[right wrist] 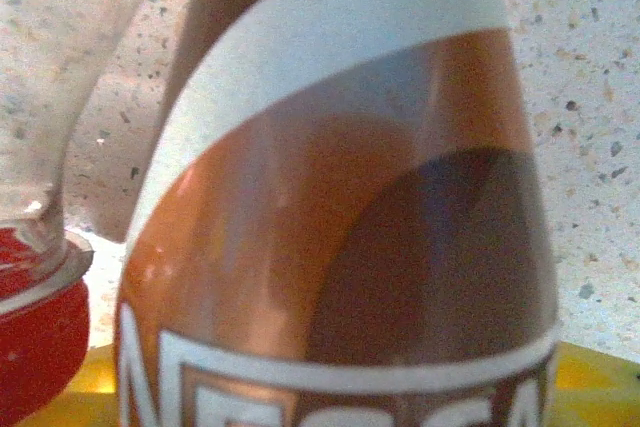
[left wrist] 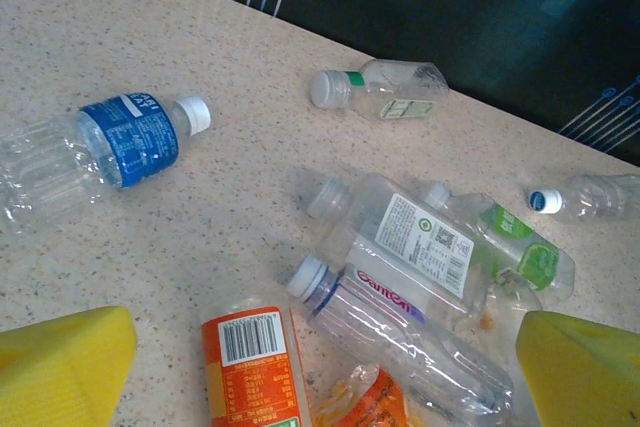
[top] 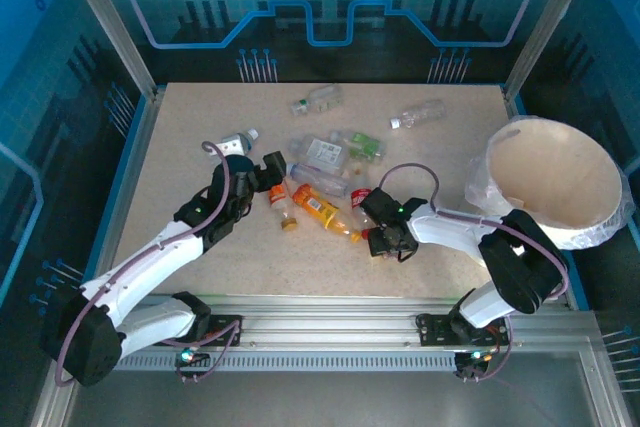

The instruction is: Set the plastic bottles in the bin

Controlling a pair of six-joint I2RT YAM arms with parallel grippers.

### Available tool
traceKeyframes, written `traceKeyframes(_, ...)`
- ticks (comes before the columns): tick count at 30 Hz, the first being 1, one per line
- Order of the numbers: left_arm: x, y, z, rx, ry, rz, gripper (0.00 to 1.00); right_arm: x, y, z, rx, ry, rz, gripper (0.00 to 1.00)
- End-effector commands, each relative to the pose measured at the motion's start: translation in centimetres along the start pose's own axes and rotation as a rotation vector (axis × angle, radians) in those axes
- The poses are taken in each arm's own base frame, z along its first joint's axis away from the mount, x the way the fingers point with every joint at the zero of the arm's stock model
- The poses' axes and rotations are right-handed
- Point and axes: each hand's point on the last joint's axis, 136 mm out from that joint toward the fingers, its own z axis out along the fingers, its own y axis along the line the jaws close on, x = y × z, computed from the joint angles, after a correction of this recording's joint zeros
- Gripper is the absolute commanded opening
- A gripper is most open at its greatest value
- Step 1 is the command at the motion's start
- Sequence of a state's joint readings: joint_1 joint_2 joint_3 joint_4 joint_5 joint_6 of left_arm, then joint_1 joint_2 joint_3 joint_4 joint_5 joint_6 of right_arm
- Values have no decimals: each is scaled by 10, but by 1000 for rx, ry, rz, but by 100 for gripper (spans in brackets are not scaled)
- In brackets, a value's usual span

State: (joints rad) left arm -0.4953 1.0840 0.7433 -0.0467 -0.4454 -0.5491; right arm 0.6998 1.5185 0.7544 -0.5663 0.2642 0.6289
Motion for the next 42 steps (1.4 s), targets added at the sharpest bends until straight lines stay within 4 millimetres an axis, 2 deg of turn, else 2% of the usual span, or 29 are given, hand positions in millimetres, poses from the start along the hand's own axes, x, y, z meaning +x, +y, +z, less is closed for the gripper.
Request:
traceKeyframes(1, -4, -19, 2, 90, 19, 16, 99, 6, -10, 13, 72, -17, -16, 57)
traceKeyframes(5, -4, -23, 2, 114, 11, 14, 99, 0, -13, 1, 86, -66, -24, 46)
traceKeyframes(10, -5, -35, -2, 191, 4, 26, 99, -16, -13, -31, 105, -181, -45, 36)
traceKeyframes(15, -10, -49, -14, 306, -45, 26, 99, -29, -15, -61, 91, -267, -23, 31)
traceKeyframes(19, -11, -54, -20, 345, -46, 38, 99, -44, -13, -93, 56, -371, -10, 28)
traceKeyframes(25, -8, -54, -17, 340, -30, 35, 99, -64, -12, -148, -16, -531, -24, 24)
traceKeyframes(26, -8, -53, -17, 334, -31, 29, 99, -71, -13, -165, -27, -572, -22, 24)
traceKeyframes(27, -8, -53, -16, 333, -32, 25, 99, -73, -14, -173, -29, -588, -26, 24)
traceKeyframes(36, -8, -52, -15, 328, -31, 19, 99, -93, -38, -265, 8, -784, -76, 22)
traceKeyframes(39, -7, -52, -13, 322, -27, 19, 99, -97, -53, -291, 72, -850, -86, 21)
traceKeyframes(42, -7, -52, -13, 322, -25, 14, 99, -102, -77, -309, 216, -906, -86, 21)
